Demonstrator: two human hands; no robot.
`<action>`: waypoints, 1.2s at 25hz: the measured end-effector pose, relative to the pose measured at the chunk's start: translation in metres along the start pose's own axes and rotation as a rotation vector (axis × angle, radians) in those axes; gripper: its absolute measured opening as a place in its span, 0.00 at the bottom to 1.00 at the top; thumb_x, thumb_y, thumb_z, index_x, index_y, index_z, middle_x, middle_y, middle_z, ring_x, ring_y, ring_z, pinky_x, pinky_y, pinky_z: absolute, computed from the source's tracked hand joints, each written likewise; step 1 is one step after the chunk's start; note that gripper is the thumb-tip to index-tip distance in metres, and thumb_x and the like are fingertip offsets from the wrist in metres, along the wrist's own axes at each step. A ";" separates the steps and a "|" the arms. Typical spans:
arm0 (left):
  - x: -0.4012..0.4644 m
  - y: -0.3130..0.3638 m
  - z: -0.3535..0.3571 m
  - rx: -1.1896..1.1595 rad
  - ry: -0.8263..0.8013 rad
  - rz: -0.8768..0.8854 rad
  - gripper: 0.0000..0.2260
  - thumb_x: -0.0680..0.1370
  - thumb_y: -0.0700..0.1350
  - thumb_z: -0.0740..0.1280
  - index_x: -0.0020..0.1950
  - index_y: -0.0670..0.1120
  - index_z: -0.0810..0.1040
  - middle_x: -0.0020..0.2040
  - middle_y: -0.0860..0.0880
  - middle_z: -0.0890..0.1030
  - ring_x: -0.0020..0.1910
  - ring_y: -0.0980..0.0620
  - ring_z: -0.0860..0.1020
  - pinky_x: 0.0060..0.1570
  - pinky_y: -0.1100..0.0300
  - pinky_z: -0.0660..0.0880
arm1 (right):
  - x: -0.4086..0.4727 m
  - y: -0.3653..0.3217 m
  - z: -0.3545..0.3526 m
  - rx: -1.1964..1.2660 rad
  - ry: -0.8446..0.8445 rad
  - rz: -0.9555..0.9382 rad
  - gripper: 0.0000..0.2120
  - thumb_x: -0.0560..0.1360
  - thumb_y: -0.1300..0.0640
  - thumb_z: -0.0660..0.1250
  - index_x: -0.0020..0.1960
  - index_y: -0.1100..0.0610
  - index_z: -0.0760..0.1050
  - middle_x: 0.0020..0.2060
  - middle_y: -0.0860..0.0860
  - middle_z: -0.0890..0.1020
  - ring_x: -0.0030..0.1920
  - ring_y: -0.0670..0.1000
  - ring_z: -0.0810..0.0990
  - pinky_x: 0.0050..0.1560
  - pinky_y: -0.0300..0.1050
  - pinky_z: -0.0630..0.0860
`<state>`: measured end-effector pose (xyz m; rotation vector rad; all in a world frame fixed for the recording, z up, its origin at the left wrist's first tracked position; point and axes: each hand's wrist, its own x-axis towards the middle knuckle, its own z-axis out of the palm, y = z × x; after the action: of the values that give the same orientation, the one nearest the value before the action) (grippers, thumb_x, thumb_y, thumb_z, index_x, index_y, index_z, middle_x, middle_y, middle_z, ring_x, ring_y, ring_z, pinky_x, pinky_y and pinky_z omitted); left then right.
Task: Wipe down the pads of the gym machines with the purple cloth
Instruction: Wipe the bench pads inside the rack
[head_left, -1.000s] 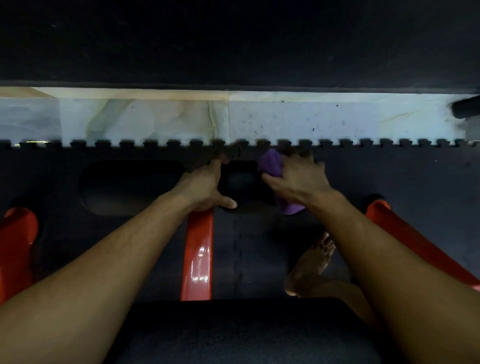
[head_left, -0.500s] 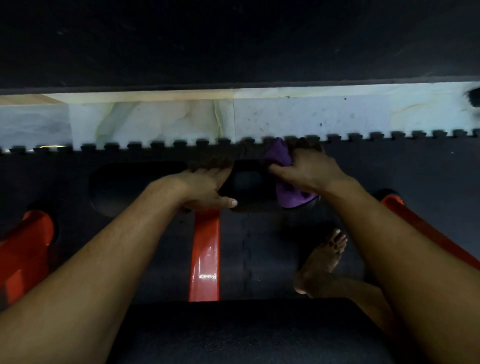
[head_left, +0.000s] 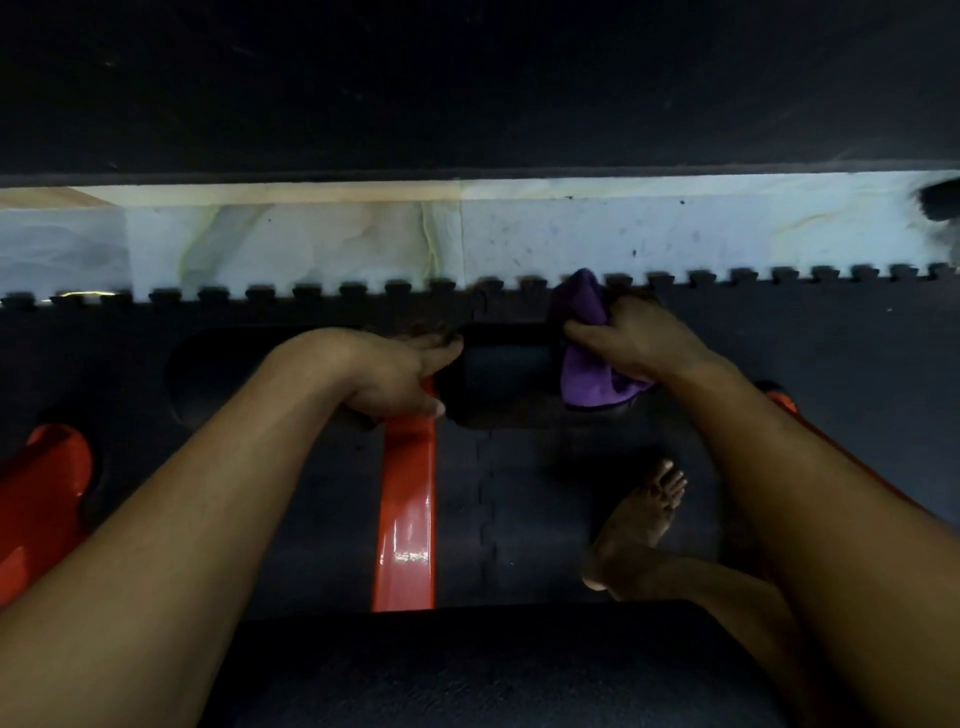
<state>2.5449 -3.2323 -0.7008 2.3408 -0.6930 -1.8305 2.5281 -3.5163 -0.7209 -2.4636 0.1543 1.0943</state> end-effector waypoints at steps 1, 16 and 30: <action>0.000 -0.001 -0.002 -0.064 0.079 0.007 0.36 0.85 0.56 0.62 0.85 0.53 0.44 0.85 0.50 0.42 0.84 0.50 0.45 0.80 0.54 0.46 | 0.002 0.000 0.003 -0.008 0.002 -0.030 0.14 0.77 0.40 0.66 0.47 0.52 0.73 0.43 0.54 0.78 0.46 0.57 0.78 0.45 0.45 0.67; -0.011 0.033 -0.005 0.216 -0.113 -0.008 0.35 0.87 0.53 0.57 0.84 0.50 0.35 0.83 0.51 0.34 0.83 0.51 0.40 0.81 0.43 0.39 | -0.001 -0.002 -0.007 -0.020 -0.011 0.091 0.19 0.77 0.37 0.65 0.54 0.52 0.76 0.49 0.57 0.82 0.47 0.56 0.79 0.45 0.45 0.68; 0.002 0.037 0.005 0.123 -0.123 0.044 0.33 0.88 0.52 0.56 0.84 0.47 0.37 0.83 0.46 0.34 0.84 0.47 0.41 0.81 0.50 0.41 | 0.003 -0.046 0.027 -0.206 0.120 -0.181 0.22 0.74 0.33 0.61 0.54 0.50 0.74 0.53 0.55 0.82 0.52 0.59 0.80 0.46 0.48 0.69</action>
<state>2.5299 -3.2654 -0.6917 2.2789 -0.8882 -1.9804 2.5241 -3.4631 -0.7233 -2.6653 -0.1502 0.9262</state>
